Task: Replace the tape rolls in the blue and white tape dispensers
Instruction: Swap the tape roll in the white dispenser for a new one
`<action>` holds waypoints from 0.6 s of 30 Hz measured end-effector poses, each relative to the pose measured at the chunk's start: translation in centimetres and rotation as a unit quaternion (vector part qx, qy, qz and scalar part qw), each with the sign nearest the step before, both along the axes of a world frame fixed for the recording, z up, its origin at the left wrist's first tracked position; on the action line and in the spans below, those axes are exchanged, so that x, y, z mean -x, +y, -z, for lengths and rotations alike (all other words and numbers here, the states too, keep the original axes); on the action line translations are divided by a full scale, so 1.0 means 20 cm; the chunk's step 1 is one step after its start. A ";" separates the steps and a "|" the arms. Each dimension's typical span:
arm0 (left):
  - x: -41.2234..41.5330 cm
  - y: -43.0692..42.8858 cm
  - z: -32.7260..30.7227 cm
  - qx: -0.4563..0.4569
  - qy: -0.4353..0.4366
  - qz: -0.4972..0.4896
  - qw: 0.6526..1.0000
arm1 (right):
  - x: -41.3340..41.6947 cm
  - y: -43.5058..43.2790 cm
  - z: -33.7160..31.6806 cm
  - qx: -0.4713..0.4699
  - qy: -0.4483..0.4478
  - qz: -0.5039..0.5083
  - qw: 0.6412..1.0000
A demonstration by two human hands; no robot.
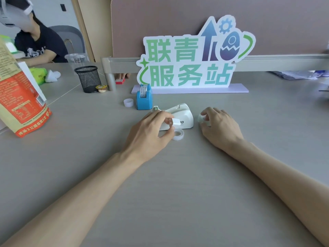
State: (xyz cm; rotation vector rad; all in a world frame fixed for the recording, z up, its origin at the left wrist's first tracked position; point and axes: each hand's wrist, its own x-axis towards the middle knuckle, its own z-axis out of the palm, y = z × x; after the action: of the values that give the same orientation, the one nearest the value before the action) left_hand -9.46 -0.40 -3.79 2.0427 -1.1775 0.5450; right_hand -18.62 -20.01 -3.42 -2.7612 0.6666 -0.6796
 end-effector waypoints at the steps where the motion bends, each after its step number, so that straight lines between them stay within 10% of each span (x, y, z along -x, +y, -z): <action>1: 0.00 0.00 0.00 0.000 0.005 0.005 1.000 | 0.03 0.01 0.00 0.005 -0.005 -0.011 1.000; 5: 0.03 -0.01 -0.02 0.004 0.052 0.059 0.997 | 0.15 0.07 -0.02 -0.073 -0.106 -0.076 0.989; 9: 0.12 -0.04 -0.03 0.039 0.136 0.080 0.987 | 0.22 0.18 -0.06 -0.349 -0.226 -0.150 0.897; 18: 0.15 -0.06 -0.04 0.076 0.167 0.054 0.982 | 0.21 0.18 -0.07 -0.582 -0.198 -0.217 0.758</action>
State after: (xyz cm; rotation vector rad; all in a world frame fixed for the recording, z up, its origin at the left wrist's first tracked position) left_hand -12.41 -1.52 -2.92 1.8400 -1.0066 0.2199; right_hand -22.81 -16.50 -1.98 -1.4368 0.1782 -0.4532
